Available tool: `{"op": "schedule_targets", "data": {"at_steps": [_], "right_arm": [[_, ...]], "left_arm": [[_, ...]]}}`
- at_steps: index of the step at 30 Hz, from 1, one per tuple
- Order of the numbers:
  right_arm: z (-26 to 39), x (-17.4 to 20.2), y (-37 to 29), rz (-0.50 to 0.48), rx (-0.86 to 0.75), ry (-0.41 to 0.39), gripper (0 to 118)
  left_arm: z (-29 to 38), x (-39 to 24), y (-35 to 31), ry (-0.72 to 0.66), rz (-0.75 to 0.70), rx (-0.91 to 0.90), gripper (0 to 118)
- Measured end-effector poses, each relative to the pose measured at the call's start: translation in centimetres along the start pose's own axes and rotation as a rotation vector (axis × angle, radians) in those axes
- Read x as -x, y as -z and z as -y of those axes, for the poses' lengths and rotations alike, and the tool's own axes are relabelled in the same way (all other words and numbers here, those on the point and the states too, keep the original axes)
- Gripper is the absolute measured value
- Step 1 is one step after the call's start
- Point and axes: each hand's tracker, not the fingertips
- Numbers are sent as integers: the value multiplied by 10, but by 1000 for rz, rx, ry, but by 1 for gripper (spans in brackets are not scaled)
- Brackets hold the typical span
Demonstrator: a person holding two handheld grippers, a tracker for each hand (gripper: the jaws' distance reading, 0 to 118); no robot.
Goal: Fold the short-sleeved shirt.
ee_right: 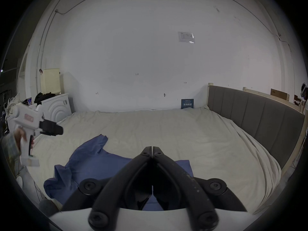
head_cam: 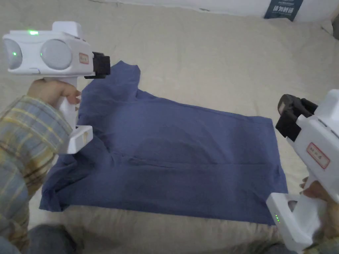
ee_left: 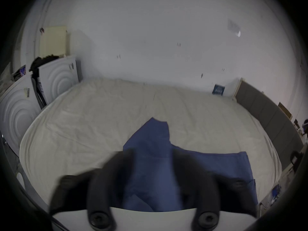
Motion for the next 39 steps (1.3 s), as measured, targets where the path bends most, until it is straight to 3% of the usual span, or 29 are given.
{"op": "schedule_targets", "data": {"at_steps": [1, 7, 14, 15, 16, 18, 19, 21, 22, 26, 29, 32, 33, 35, 37, 39], "right_arm": [[0, 0, 6, 3, 8, -1, 1], [9, -16, 49, 27, 87, 13, 1], [32, -35, 86, 82, 163, 36, 1], [36, -37, 90, 87, 175, 37, 1], [40, -38, 94, 90, 189, 34, 1], [46, -41, 98, 100, 207, 27, 1], [48, -43, 100, 102, 216, 27, 1], [49, -45, 102, 110, 221, 44, 1], [49, -46, 102, 111, 221, 54, 1], [36, -52, 105, 116, 219, 68, 1], [14, -61, 120, 96, 245, 79, 1], [-2, -73, 153, 98, 297, 35, 3], [-6, -80, 167, 102, 317, 25, 13], [-10, -89, 196, 114, 450, 33, 70], [-3, -110, 236, 78, 597, 44, 110], [8, -113, 264, 117, 703, -4, 113]], "left_arm": [[-9, 4, 20, 6, -3, 62, 116], [-28, 31, 130, -46, -70, 229, 117], [-15, 55, 222, 13, -187, 368, 115], [-15, 57, 229, 11, -185, 370, 109], [-15, 58, 235, 11, -189, 373, 97], [-12, 58, 238, 14, -179, 381, 68], [-10, 57, 238, 4, -134, 398, 47], [-10, 50, 235, -12, -111, 380, 24], [-8, 46, 229, 1, -109, 380, 4], [-10, 43, 215, -8, -122, 374, 0], [-23, 43, 182, -6, -66, 257, 0], [-36, 41, 149, -15, -15, 190, 0], [-38, 40, 139, -11, 1, 177, 0], [-40, 40, 128, -6, 6, 171, 0], [-38, 40, 120, -7, 10, 165, 0], [-37, 43, 120, -18, 4, 168, 0]]}}
